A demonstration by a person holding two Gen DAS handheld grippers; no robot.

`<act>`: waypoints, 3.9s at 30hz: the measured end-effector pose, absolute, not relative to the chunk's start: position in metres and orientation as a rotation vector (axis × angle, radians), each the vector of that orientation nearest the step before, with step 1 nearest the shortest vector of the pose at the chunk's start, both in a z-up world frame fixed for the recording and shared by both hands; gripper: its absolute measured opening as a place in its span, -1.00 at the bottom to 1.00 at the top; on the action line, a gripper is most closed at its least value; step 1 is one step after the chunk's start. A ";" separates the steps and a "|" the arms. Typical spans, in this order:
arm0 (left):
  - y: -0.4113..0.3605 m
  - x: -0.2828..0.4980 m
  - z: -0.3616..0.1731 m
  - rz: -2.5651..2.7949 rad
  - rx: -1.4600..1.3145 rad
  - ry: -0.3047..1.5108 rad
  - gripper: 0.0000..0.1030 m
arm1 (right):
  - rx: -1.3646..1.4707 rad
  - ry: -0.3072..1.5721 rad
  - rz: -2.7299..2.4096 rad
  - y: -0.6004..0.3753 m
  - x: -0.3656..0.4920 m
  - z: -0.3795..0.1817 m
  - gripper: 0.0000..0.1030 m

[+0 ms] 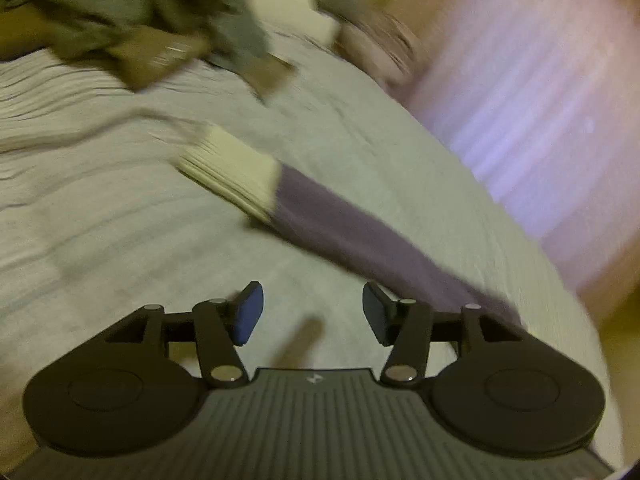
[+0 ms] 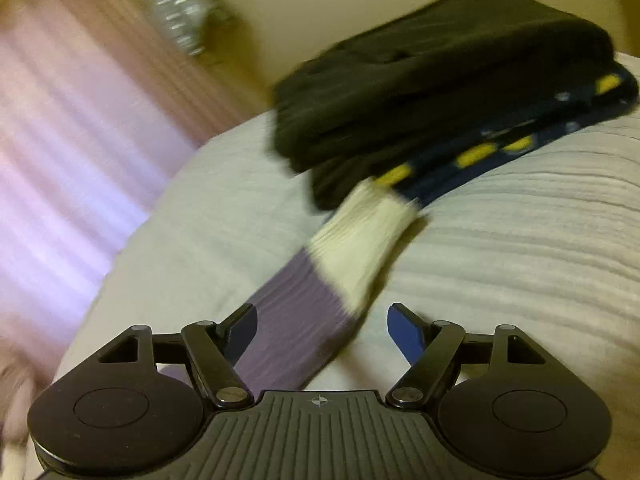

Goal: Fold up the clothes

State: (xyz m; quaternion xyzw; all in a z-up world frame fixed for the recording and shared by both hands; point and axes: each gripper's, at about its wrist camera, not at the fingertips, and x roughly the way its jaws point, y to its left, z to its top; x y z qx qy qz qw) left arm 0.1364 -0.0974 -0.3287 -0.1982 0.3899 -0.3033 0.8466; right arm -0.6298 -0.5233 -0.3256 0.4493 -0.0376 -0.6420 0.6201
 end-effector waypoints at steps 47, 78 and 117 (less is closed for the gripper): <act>-0.263 0.105 -0.369 -0.809 -0.435 1.067 -0.53 | 1.083 0.173 -1.235 -0.438 -0.492 -0.324 0.46; -0.071 -0.048 -0.363 -1.123 -0.317 1.181 -0.42 | 1.192 0.229 -0.719 -0.365 -0.500 -0.339 0.27; -0.029 -0.204 -0.274 -0.995 0.377 0.936 -0.38 | 0.602 0.687 -1.107 -0.209 -0.437 -0.278 0.12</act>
